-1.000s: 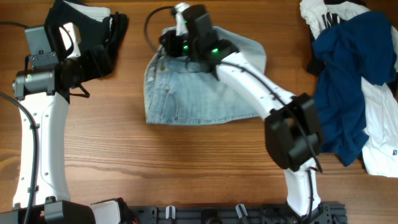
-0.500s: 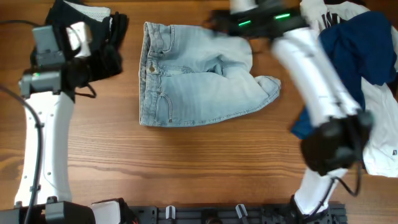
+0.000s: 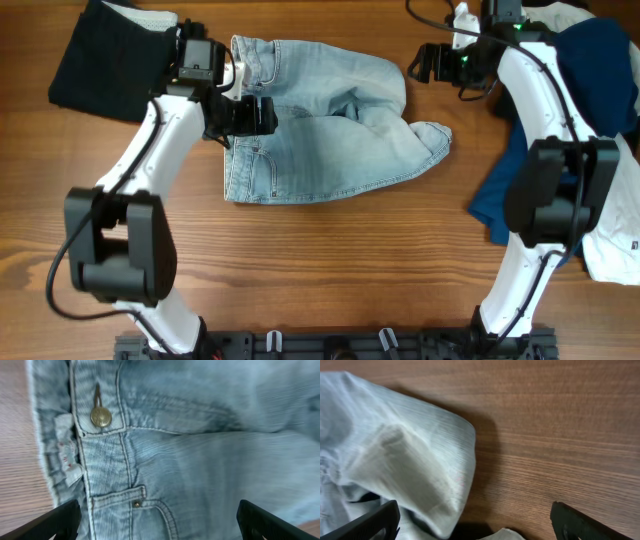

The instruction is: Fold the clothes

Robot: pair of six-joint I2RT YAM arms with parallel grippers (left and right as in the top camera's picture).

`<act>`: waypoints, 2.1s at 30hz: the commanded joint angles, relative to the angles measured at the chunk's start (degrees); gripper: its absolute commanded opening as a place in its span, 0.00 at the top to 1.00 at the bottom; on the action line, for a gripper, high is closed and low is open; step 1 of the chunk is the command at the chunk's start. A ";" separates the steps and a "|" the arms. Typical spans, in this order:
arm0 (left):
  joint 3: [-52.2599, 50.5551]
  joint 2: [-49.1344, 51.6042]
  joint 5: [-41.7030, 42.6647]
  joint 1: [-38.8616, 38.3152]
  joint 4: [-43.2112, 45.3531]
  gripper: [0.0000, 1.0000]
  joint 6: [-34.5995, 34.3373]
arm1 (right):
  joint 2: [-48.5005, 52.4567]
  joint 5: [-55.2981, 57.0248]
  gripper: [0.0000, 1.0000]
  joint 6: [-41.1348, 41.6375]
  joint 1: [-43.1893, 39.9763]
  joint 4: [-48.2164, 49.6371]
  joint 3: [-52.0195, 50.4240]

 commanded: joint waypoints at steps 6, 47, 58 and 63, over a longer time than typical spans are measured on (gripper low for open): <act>0.83 4.85 0.26 0.07 -1.49 0.00 0.37 | 7.76 -11.78 0.11 -2.71 1.68 2.56 -0.15; -4.70 5.92 -2.89 -0.11 3.17 0.06 -2.14 | -3.58 20.79 0.12 4.57 7.39 -2.82 9.07; -5.29 7.72 11.23 -2.82 8.11 0.00 13.20 | -3.63 13.42 0.08 3.26 6.67 -4.52 9.07; -6.64 10.97 10.38 -3.98 4.68 0.14 15.98 | -3.63 13.20 0.02 3.72 6.67 -5.09 9.07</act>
